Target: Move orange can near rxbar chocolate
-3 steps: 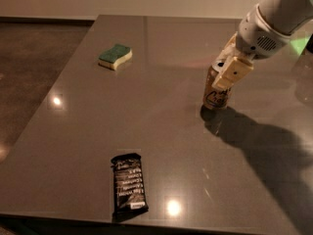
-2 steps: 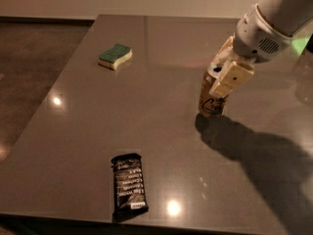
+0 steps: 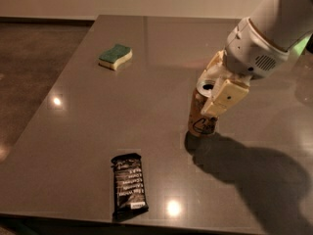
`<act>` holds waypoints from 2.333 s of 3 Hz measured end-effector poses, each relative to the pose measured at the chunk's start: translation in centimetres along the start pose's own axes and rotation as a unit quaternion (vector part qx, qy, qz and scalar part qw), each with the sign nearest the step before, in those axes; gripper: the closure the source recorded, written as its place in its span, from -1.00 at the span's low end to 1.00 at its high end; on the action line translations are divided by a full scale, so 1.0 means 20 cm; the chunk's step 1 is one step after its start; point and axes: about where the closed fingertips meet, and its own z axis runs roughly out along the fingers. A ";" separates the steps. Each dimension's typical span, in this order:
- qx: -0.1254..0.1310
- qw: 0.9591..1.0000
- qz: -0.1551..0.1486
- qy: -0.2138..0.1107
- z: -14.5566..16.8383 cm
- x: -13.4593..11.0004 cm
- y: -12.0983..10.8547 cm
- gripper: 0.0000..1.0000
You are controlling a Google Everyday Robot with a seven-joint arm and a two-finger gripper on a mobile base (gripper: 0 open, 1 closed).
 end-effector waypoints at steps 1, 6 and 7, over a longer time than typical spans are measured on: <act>-0.028 0.998 -0.044 -0.019 0.06 -0.13 0.18 1.00; -0.049 0.985 -0.162 -0.040 0.23 -0.26 0.44 -0.58; -0.050 0.983 -0.170 -0.040 0.24 -0.27 0.45 -1.00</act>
Offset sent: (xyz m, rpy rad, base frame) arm -0.0715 0.0611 -0.0138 0.0573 0.0190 0.2370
